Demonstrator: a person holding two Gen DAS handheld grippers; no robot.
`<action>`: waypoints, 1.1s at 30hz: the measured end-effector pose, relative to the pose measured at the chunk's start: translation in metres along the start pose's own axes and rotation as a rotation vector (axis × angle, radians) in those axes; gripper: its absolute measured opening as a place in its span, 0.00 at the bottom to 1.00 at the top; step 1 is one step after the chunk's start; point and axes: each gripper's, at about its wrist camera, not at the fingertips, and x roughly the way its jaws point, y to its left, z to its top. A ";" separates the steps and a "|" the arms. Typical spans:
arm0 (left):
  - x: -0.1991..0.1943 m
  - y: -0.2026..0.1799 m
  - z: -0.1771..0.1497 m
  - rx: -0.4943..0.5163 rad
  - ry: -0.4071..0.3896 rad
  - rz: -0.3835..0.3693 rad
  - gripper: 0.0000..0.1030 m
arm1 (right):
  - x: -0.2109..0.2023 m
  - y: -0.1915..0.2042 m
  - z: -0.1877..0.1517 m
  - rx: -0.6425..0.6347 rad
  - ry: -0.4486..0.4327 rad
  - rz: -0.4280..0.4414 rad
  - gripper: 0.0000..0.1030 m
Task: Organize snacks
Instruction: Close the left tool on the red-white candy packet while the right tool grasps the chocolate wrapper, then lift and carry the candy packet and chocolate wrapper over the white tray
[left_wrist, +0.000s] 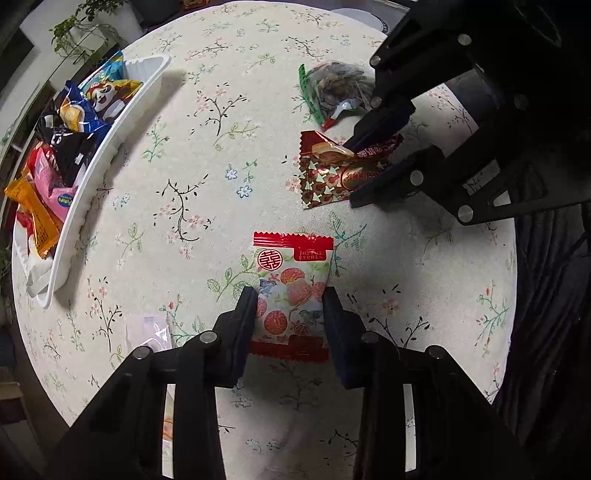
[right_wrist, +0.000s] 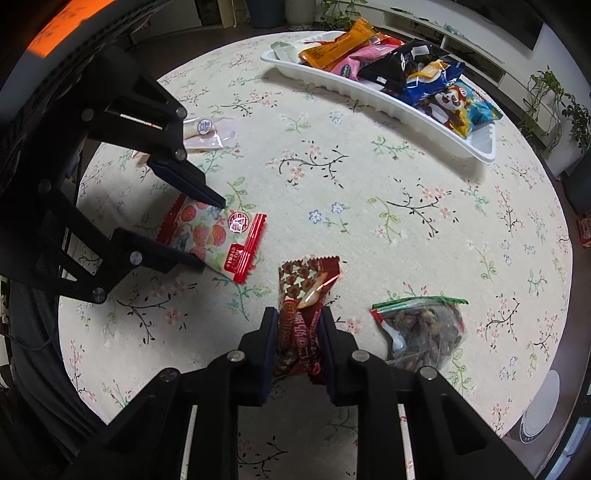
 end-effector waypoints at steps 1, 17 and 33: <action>-0.001 0.001 -0.002 -0.006 -0.007 -0.007 0.32 | -0.001 0.000 -0.001 -0.002 -0.001 -0.003 0.22; -0.043 0.038 -0.052 -0.268 -0.203 -0.148 0.31 | -0.026 -0.003 -0.004 0.046 -0.077 0.037 0.21; -0.106 0.101 -0.093 -0.606 -0.483 -0.230 0.31 | -0.065 -0.054 0.015 0.241 -0.225 0.178 0.21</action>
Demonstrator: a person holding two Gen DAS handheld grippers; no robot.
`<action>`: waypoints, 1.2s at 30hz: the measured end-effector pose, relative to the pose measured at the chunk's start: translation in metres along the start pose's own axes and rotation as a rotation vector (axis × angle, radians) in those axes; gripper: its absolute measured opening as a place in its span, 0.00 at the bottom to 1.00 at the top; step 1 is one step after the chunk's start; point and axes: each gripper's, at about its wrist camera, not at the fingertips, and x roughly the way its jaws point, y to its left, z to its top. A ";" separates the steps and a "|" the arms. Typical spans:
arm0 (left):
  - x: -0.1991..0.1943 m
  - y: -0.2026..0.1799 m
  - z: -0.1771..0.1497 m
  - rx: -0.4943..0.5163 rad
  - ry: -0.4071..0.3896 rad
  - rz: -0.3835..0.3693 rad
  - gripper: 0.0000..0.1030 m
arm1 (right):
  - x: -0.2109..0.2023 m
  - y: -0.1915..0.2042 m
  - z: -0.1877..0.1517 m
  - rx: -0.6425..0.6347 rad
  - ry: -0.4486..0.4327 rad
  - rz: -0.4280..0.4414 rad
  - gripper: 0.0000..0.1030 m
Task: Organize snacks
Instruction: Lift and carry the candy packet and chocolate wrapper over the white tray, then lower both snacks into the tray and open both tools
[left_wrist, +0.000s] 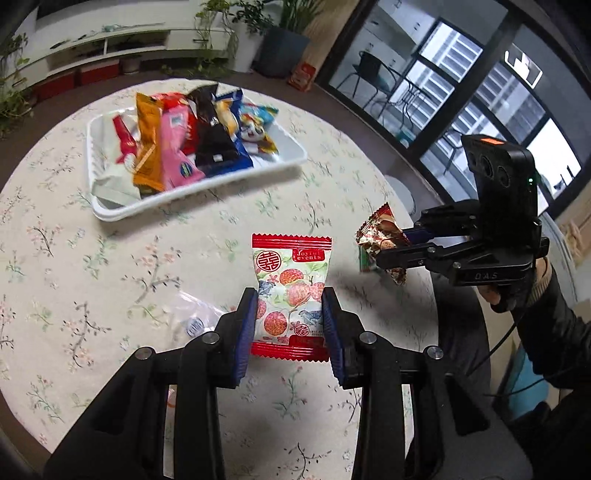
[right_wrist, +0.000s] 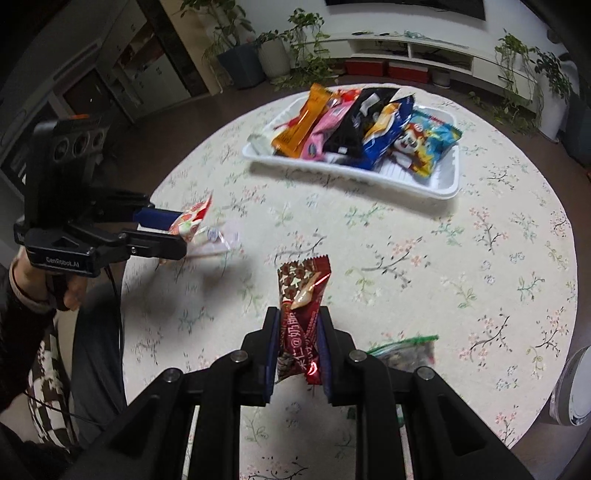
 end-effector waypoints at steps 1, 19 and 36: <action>-0.003 0.002 0.005 -0.007 -0.012 0.008 0.31 | -0.002 -0.004 0.004 0.011 -0.009 0.000 0.21; -0.034 0.091 0.123 -0.186 -0.211 0.090 0.31 | -0.028 -0.070 0.142 0.134 -0.192 -0.074 0.21; 0.027 0.147 0.122 -0.283 -0.206 0.137 0.31 | 0.072 -0.110 0.153 0.239 -0.065 -0.163 0.21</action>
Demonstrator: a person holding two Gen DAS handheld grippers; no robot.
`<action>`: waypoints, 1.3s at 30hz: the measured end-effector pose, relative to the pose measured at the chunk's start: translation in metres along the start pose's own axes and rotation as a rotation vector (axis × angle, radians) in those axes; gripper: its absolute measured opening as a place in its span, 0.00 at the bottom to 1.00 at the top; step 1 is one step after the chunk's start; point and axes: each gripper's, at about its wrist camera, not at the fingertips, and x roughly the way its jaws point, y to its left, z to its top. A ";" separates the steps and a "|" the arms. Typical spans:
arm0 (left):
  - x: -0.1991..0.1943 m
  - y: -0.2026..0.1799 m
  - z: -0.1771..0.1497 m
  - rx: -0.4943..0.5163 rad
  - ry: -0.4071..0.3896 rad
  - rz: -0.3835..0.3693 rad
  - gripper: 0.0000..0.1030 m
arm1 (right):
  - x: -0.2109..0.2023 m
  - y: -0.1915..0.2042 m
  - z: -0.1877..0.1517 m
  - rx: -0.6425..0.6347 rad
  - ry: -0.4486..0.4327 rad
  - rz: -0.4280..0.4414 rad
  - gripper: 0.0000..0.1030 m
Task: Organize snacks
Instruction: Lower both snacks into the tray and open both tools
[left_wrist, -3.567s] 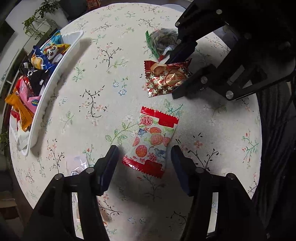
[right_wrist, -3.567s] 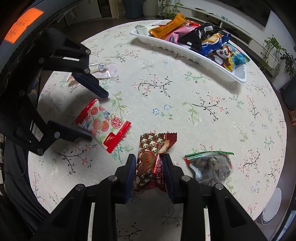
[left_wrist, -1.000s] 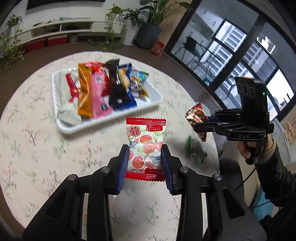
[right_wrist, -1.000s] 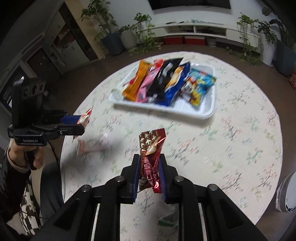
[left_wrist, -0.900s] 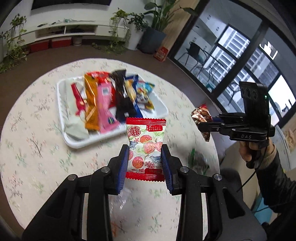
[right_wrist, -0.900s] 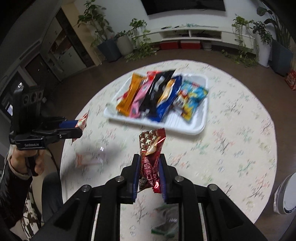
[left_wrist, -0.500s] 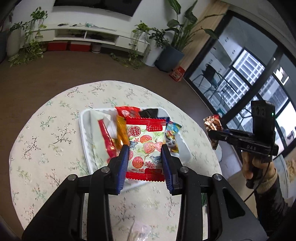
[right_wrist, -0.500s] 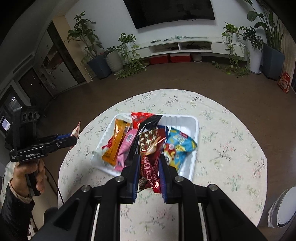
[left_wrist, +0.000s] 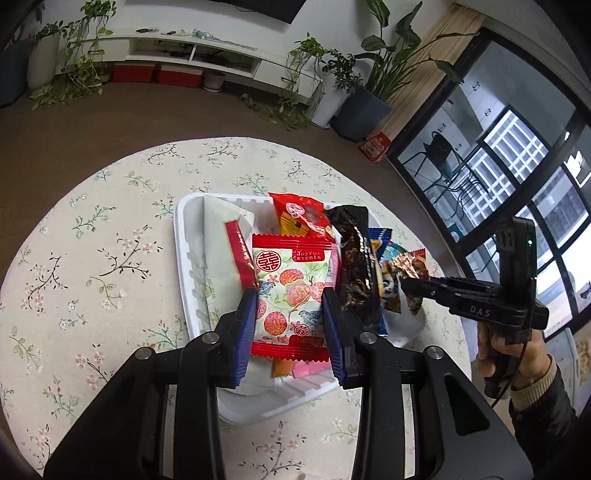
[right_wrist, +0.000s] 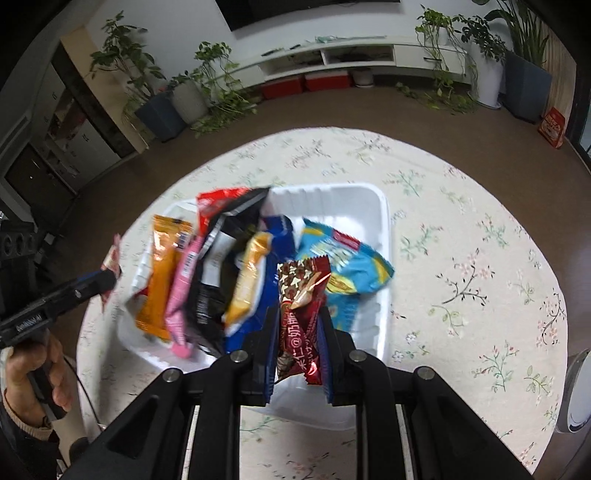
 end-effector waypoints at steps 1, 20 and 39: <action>0.002 0.000 0.001 0.001 -0.004 0.012 0.31 | 0.003 0.001 0.000 -0.004 0.002 -0.010 0.21; 0.044 -0.014 -0.007 0.075 0.031 0.128 0.38 | 0.016 0.017 -0.005 -0.094 -0.007 -0.124 0.22; 0.033 -0.033 -0.016 0.114 -0.013 0.183 0.71 | -0.009 0.020 -0.009 -0.074 -0.049 -0.132 0.53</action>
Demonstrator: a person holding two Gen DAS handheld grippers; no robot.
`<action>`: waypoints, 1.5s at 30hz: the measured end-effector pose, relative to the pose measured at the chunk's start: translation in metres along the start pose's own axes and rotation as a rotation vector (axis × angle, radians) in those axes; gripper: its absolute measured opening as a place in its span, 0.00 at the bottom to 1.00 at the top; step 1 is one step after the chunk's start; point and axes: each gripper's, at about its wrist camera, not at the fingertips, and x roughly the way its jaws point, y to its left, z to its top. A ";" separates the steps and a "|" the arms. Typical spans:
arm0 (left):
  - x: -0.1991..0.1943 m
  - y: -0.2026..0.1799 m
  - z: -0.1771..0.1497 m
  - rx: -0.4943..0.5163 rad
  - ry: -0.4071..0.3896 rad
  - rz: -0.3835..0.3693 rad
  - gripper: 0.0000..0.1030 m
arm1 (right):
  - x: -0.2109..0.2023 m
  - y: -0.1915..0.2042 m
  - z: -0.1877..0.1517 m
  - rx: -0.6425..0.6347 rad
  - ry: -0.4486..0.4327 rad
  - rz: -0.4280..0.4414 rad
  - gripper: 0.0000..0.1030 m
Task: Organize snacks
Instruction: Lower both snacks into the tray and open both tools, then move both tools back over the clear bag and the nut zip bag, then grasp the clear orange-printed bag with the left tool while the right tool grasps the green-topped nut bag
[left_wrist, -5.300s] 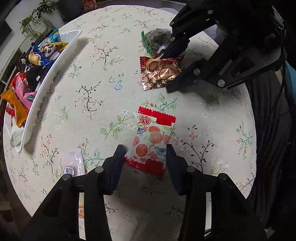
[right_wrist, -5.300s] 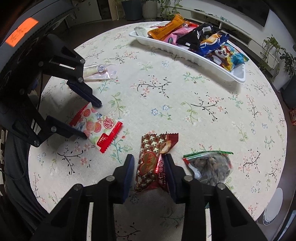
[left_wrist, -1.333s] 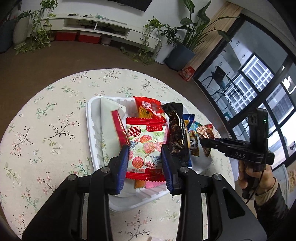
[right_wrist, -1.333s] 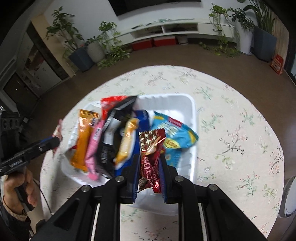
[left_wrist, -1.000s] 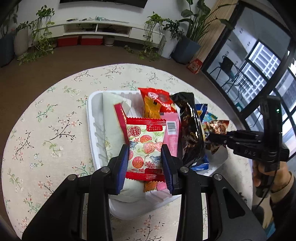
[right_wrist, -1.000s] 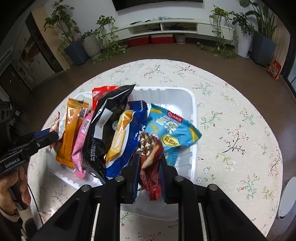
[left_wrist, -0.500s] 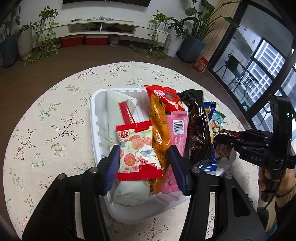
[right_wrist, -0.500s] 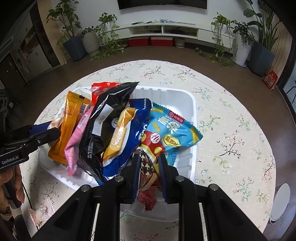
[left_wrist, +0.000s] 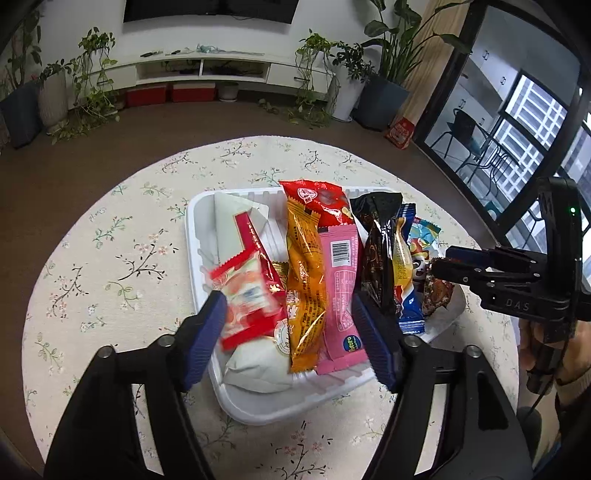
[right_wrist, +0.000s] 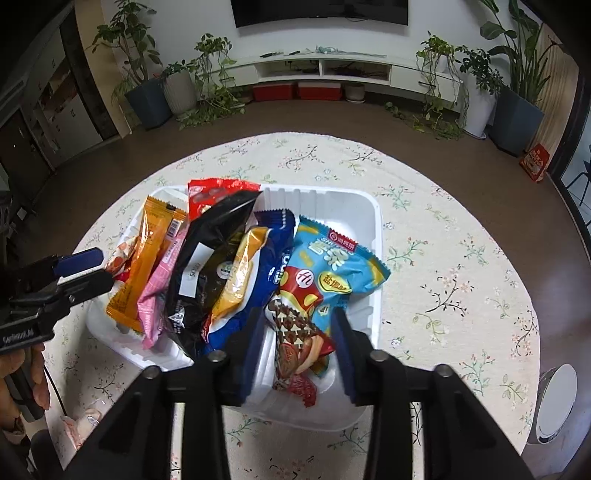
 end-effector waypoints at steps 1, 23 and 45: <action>-0.004 -0.002 -0.001 0.002 -0.009 0.001 0.73 | -0.003 -0.003 0.000 0.012 -0.007 0.004 0.56; -0.074 -0.014 -0.055 0.039 -0.119 0.059 0.99 | -0.061 -0.029 -0.044 0.071 -0.126 0.086 0.80; -0.122 -0.054 -0.195 0.086 -0.111 0.212 0.99 | -0.131 -0.013 -0.211 0.174 -0.144 0.073 0.85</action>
